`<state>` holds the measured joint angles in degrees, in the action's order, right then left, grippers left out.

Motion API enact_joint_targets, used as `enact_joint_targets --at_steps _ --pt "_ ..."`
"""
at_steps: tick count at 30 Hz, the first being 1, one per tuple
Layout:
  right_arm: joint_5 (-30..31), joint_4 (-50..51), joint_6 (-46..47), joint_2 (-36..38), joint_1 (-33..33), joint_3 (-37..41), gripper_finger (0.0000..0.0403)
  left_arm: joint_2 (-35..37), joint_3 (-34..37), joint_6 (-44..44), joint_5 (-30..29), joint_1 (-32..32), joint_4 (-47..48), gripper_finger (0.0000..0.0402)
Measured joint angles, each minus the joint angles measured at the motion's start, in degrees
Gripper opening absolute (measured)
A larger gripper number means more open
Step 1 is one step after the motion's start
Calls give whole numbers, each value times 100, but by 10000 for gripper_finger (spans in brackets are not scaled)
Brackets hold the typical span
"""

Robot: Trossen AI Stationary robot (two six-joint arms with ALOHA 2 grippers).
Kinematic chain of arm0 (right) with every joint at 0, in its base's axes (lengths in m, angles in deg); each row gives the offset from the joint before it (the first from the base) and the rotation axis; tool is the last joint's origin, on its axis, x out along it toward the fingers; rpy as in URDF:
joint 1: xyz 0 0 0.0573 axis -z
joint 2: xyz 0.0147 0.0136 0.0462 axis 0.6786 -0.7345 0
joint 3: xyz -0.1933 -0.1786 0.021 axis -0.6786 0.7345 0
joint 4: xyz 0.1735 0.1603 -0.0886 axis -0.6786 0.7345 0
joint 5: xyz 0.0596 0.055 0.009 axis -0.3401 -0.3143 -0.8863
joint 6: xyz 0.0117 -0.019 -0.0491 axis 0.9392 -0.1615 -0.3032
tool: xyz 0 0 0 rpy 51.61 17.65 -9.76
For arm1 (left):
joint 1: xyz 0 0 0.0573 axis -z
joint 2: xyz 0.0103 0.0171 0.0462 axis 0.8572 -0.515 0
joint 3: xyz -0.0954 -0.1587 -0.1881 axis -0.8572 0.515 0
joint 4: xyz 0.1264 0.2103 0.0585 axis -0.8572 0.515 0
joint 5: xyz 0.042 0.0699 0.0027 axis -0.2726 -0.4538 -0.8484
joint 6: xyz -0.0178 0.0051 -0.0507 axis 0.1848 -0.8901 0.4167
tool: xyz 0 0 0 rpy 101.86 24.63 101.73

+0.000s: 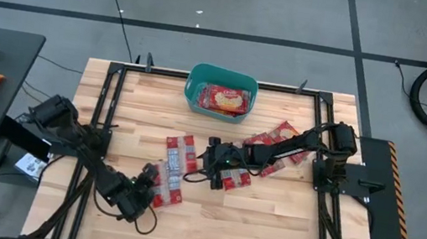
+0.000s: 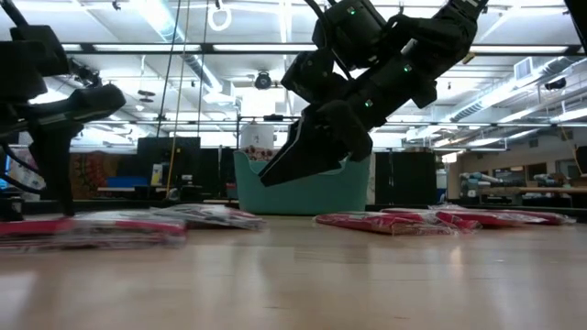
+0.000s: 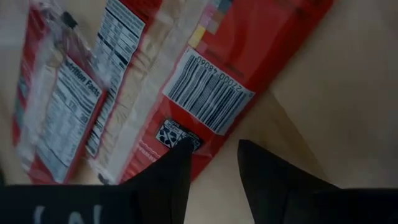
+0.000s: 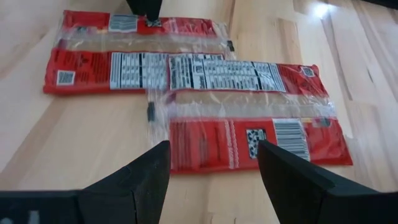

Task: Sort popcorn bags into baskets
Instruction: Put the red popcorn bag into the green bin

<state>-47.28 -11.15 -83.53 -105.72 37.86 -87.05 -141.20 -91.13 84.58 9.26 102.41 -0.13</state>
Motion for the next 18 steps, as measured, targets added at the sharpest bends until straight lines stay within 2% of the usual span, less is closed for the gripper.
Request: enact_joint_targets --at_steps 5,11,18 --pt "0 47 105 2 -21 0 244 -28 25 -40 -203 -20 -285 107" --pt "0 216 166 2 -85 2 244 -39 33 506 -204 -21 -394 17" --pt "0 223 182 4 -242 2 244 -39 -30 1100 -277 -21 -377 5"
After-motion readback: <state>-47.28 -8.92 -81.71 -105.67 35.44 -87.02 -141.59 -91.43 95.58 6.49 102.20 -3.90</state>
